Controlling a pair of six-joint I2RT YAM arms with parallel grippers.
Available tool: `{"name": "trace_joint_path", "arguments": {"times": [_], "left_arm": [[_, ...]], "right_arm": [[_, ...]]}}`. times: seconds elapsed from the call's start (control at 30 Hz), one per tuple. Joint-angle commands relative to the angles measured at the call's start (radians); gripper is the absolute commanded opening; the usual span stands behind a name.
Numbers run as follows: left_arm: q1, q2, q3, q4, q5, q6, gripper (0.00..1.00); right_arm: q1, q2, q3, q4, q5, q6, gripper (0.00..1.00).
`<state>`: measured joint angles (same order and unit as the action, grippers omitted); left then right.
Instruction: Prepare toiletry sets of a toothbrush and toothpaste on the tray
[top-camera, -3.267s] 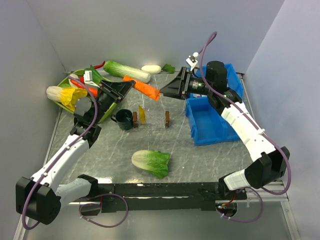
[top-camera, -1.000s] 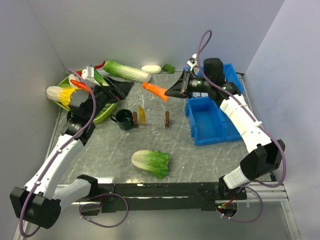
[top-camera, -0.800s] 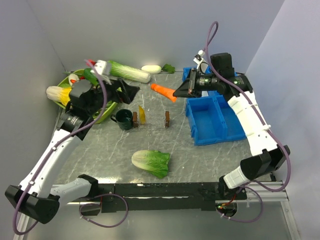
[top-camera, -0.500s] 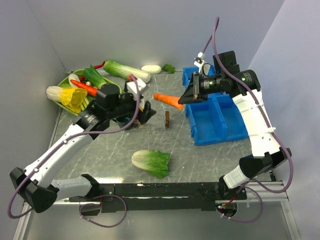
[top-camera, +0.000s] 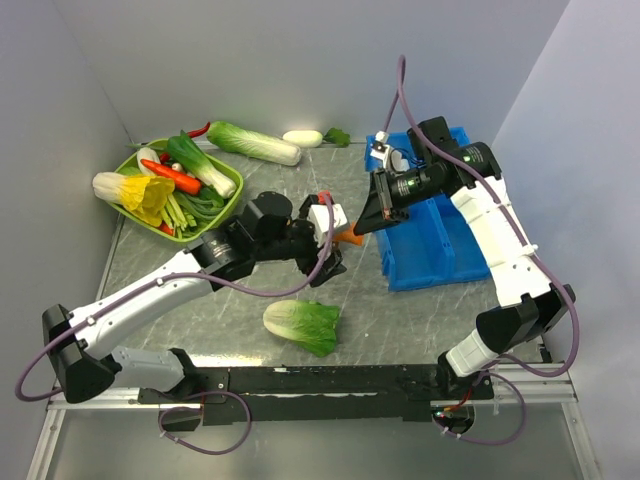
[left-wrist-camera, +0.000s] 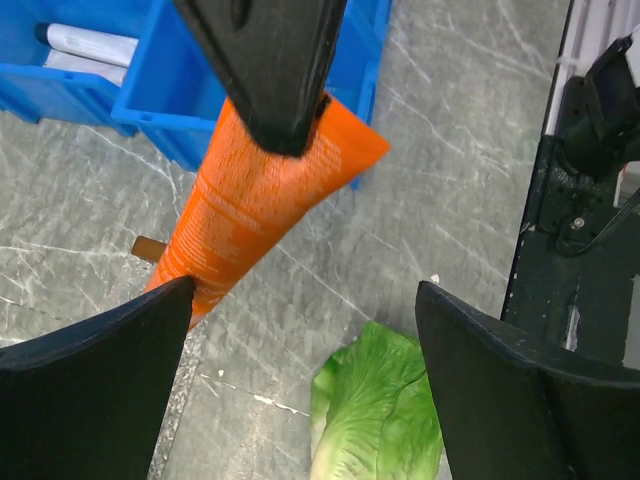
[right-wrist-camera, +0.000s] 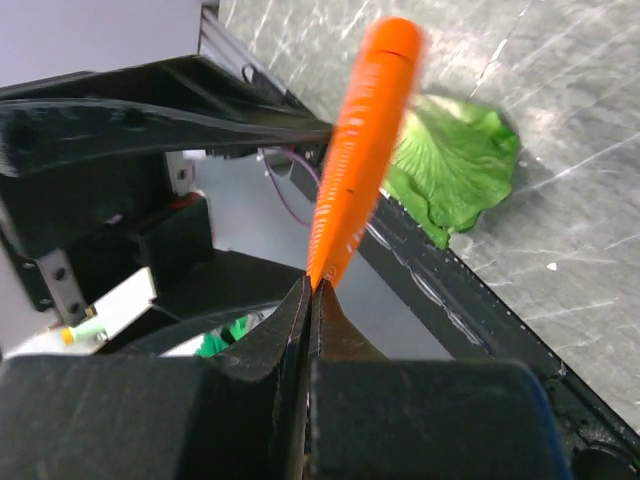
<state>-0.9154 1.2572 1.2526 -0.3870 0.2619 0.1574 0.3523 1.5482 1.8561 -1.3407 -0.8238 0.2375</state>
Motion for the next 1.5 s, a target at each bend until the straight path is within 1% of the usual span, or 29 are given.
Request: {"name": "trace_joint_path", "arguments": {"times": [0.0, 0.2, 0.33, 0.43, 0.47, 0.57, 0.8, 0.83, 0.9, 0.93, 1.0, 1.03, 1.1, 1.13, 1.2, 1.23, 1.3, 1.33, 1.43, 1.47], "left_arm": [[-0.026, 0.019, 0.042, 0.019, -0.043, 0.03, 0.96], [-0.045, 0.002, 0.03, 0.005, -0.111, 0.045, 0.96], [-0.045, -0.045, -0.019, 0.033, -0.171, 0.062, 0.96], [-0.045, -0.053, -0.03, 0.028, -0.152, 0.076, 0.97], [-0.045, -0.05, -0.028, 0.022, -0.121, 0.076, 0.96], [-0.046, -0.038, -0.013, -0.012, -0.09, 0.062, 0.96], [-0.046, -0.032, -0.015, -0.012, -0.078, 0.034, 0.99], [-0.046, -0.028, -0.012, -0.013, -0.073, 0.022, 0.98], [-0.045, -0.021, -0.005, -0.018, -0.066, 0.007, 0.93], [-0.046, -0.018, -0.005, -0.024, -0.064, -0.002, 0.86], [-0.046, -0.013, -0.001, -0.032, -0.066, -0.013, 0.78], [-0.045, -0.013, -0.001, -0.033, -0.067, -0.018, 0.72], [-0.046, -0.019, -0.007, -0.032, -0.069, -0.027, 0.67], [-0.045, -0.021, -0.01, -0.03, -0.07, -0.028, 0.62], [-0.045, -0.027, -0.016, -0.027, -0.067, -0.038, 0.55], [-0.045, -0.028, -0.019, -0.027, -0.067, -0.038, 0.48], [-0.046, -0.032, -0.024, -0.018, -0.072, -0.048, 0.41], [-0.045, -0.03, -0.025, -0.016, -0.075, -0.065, 0.34], [-0.045, -0.028, -0.027, -0.006, -0.119, -0.108, 0.3], [-0.045, -0.028, -0.03, -0.001, -0.144, -0.119, 0.31]], "right_arm": [[0.043, -0.043, 0.0, -0.092, -0.067, -0.026, 0.0], [0.074, -0.068, -0.044, -0.103, -0.055, -0.032, 0.0], [0.085, -0.083, -0.063, -0.107, -0.057, -0.032, 0.0], [0.093, -0.088, -0.057, -0.104, -0.067, -0.033, 0.0], [0.094, -0.089, -0.054, -0.101, -0.072, -0.033, 0.0], [0.094, -0.092, -0.048, -0.094, -0.096, -0.033, 0.0], [0.12, -0.105, -0.057, -0.08, -0.132, -0.038, 0.0], [0.125, -0.106, -0.058, -0.077, -0.136, -0.038, 0.0], [0.132, -0.105, -0.06, -0.075, -0.14, -0.038, 0.0], [0.137, -0.108, -0.06, -0.075, -0.138, -0.038, 0.0], [0.14, -0.106, -0.049, -0.077, -0.123, -0.043, 0.0], [0.14, -0.105, -0.046, -0.08, -0.117, -0.041, 0.0], [0.142, -0.102, -0.035, -0.083, -0.095, -0.043, 0.0], [0.139, -0.1, -0.032, -0.084, -0.087, -0.043, 0.0], [0.14, -0.088, -0.015, -0.094, -0.069, -0.04, 0.0], [0.14, -0.082, -0.006, -0.095, -0.063, -0.037, 0.0], [0.14, -0.073, 0.017, -0.095, -0.049, -0.033, 0.0], [0.139, -0.065, 0.023, -0.092, -0.037, -0.03, 0.0], [0.14, -0.062, 0.037, -0.059, -0.003, 0.003, 0.04], [0.14, -0.065, 0.034, -0.043, 0.002, 0.012, 0.05]]}}
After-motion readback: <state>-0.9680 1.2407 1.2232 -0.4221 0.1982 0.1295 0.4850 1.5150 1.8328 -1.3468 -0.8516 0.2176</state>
